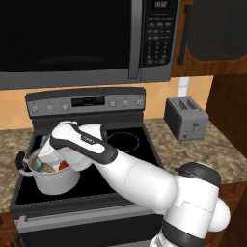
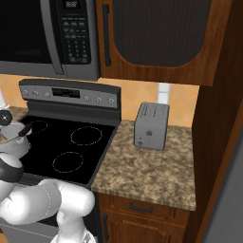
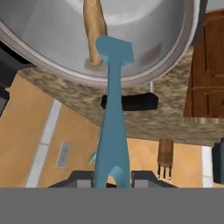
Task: Put the sweet potato and tomato in the pot. Retrieve the spatula and lightly stir the vegetables in the pot.
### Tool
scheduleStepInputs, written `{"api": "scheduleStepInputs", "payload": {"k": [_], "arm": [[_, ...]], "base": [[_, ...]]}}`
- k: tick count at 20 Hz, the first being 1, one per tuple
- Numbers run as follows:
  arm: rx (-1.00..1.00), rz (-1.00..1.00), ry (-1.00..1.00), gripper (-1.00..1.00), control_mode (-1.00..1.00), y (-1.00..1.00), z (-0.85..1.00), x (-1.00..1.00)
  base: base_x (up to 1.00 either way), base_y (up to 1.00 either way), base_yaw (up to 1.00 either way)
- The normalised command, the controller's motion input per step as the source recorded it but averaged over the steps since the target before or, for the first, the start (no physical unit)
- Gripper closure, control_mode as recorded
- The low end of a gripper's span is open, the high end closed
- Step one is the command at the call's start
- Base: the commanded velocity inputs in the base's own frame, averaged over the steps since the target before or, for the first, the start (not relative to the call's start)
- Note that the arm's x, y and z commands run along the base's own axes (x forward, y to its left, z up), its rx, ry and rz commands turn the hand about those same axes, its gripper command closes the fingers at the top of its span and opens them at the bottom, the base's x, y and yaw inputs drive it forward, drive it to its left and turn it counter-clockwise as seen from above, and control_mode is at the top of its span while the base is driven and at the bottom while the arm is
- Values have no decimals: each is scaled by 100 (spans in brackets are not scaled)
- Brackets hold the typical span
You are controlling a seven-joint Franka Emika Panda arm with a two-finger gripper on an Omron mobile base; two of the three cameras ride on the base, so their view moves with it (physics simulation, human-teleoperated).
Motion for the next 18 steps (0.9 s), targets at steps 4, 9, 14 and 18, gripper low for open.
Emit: {"api": "scheduleStepInputs", "payload": {"k": [4, 9, 14, 18], "arm": [[-2, -3, 1, 100, -100, -1, 0, 2], [0, -2, 0, 100, -100, -1, 0, 7], [-1, -2, 0, 100, -100, -13, 0, 18], [-5, -2, 0, 100, -100, -8, 0, 3]], "base": [[0, 0, 0], [0, 0, 0], [0, 0, 0], [0, 0, 0]]}}
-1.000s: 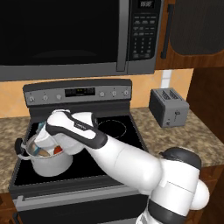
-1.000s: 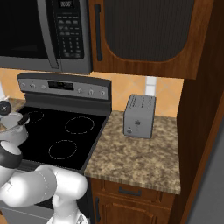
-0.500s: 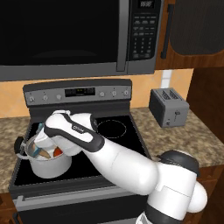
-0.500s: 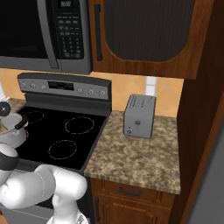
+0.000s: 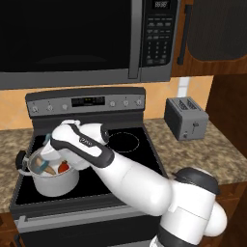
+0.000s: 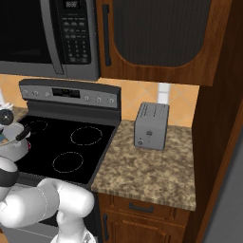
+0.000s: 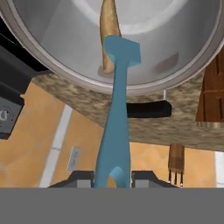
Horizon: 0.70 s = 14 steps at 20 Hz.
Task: Put the sweet potato and tomato in the pot. Retrieve the spatula and lightly stir the vegetables in the pot.
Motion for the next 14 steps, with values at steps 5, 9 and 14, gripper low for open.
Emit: {"api": "scheduleStepInputs", "payload": {"k": [5, 9, 14], "arm": [[-7, -5, -1, 100, -100, -15, 0, 0], [-4, -7, -4, 100, -100, -24, 0, 8], [-9, -11, 2, 100, -100, -2, -8, 20]], "base": [[0, 0, 0], [0, 0, 0], [0, 0, 0]]}}
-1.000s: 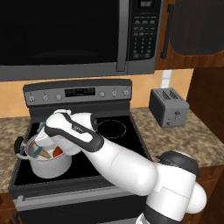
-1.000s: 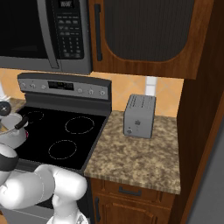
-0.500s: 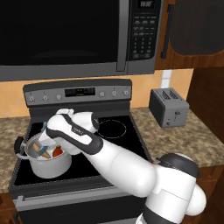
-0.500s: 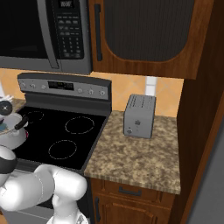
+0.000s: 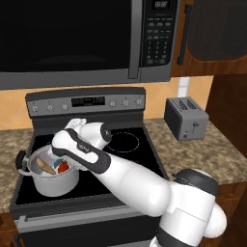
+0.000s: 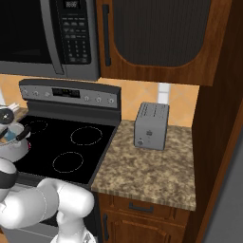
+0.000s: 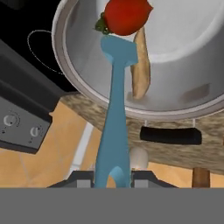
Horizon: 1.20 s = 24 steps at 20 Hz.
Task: Put the sweet potato and tomato in the pot. Retrieve the spatula and lightly stir the vegetables in the pot.
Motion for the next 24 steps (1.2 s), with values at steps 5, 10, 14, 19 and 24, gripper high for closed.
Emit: {"api": "scheduleStepInputs", "payload": {"k": [5, 10, 14, 19, 24], "arm": [[-10, -12, 14, 100, -100, -4, -8, 1], [-4, -6, 7, 100, -100, -9, -1, -22], [-1, -4, 8, 100, -100, -18, 0, -41], [-4, -6, 16, 100, -100, -5, 0, -36], [-9, -8, 28, 100, -100, 2, 0, -14]], "base": [[0, 0, 0], [0, 0, 0], [0, 0, 0], [0, 0, 0], [0, 0, 0]]}}
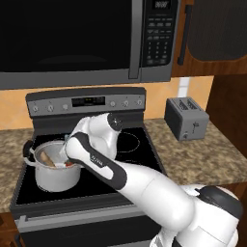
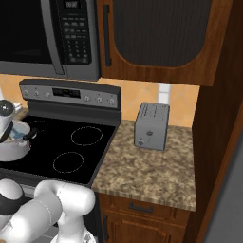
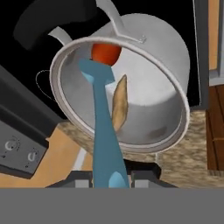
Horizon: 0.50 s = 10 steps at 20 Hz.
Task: Put the sweet potato and tomato in the pot. Retrieve the spatula and lightly stir the vegetables in the pot.
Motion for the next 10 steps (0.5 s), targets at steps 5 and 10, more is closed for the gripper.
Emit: {"api": "scheduleStepInputs", "payload": {"k": [5, 10], "arm": [[-4, -2, 20, 100, -100, 29, 1, 0], [0, 0, 12, 100, -100, 25, 0, 0]], "base": [[0, 0, 0], [0, 0, 0]]}}
